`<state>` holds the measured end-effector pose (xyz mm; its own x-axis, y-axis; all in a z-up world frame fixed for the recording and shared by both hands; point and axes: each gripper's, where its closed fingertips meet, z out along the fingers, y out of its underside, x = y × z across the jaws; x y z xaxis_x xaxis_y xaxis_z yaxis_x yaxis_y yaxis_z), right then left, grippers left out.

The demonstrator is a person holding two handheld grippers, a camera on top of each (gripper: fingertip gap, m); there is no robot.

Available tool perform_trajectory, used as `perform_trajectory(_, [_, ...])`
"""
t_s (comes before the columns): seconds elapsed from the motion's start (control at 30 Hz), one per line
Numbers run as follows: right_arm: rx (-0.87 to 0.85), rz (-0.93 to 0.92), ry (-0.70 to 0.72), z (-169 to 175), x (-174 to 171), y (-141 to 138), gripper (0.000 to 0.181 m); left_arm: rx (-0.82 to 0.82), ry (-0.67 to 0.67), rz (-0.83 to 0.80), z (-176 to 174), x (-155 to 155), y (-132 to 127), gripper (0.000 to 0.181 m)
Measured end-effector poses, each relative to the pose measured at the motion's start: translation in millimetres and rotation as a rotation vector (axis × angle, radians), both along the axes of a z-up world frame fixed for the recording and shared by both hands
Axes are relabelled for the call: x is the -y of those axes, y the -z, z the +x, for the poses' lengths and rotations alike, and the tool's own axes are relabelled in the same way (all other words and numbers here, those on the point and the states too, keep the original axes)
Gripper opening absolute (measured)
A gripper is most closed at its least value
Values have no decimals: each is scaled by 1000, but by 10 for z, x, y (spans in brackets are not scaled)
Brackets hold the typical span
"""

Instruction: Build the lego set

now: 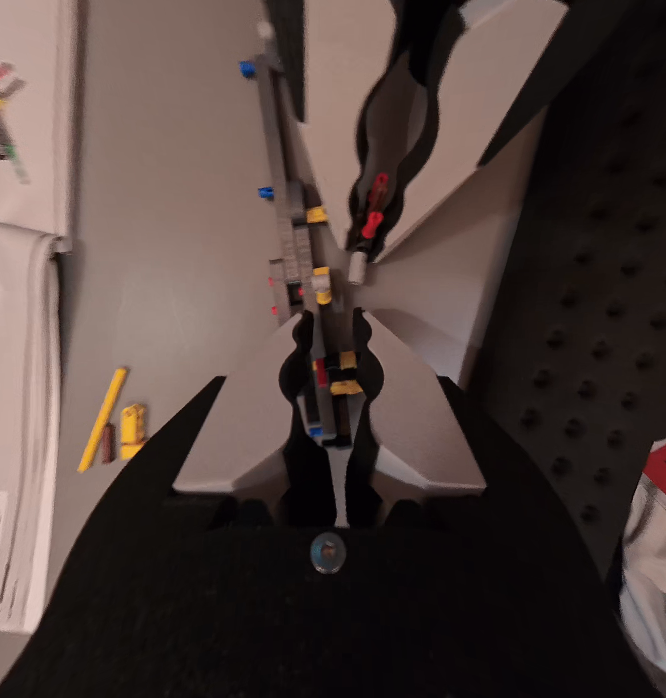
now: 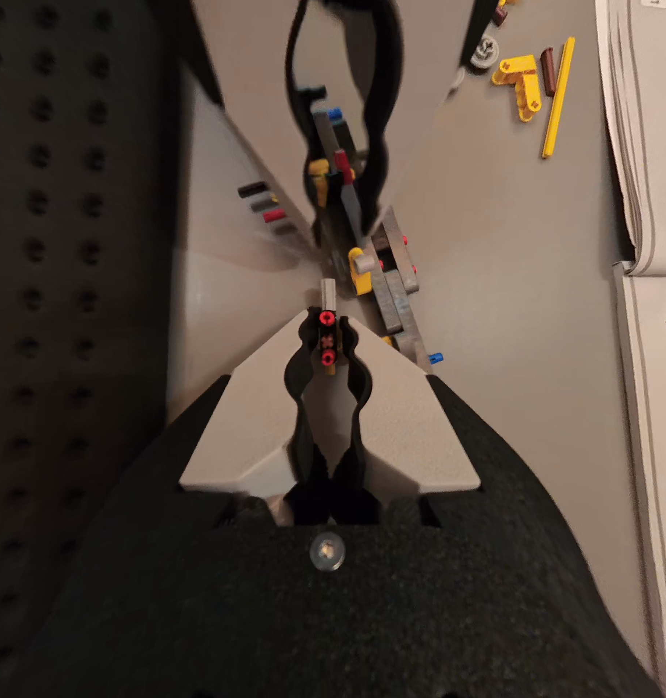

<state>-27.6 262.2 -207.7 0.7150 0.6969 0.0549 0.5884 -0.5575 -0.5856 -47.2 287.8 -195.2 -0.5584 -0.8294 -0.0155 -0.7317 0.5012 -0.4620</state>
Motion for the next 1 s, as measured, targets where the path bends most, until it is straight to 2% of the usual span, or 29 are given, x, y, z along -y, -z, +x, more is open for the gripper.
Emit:
perform_trajectory(0.1, [-82,14,13,-38,19,-94,11,85,-61,-86,-70,-122,-281,26])
perform_trajectory(0.2, [-178,-9,33,-39,63,-148,11,105,-40,-110,-311,-200,-295,27])
perform_trajectory(0.3, [-250,-71,27,-62,135,-185,11,181,68,-126,-503,-38,-239,18])
perform_trajectory(0.43, [-460,-100,-39,-297,224,-416,11,336,52,-243,-372,297,-429,31])
perform_trajectory(0.47, [-517,-116,-59,-351,247,-478,11,389,77,-224,-337,375,-480,31])
perform_trajectory(0.57, [-621,-161,-96,-429,292,-558,10,562,185,-29,-263,497,-556,25])
perform_trajectory(0.67, [-678,-195,-118,-491,325,-595,10,596,238,110,-218,564,-498,24])
perform_trajectory(0.73, [-682,-200,-124,-516,320,-602,10,604,255,166,-201,585,-448,12])
perform_trajectory(0.87, [-734,-111,-62,-435,190,-703,11,718,187,275,-134,461,-533,5])
perform_trajectory(1.0, [-825,16,-16,-365,116,-857,20,742,111,229,-124,372,-572,5])
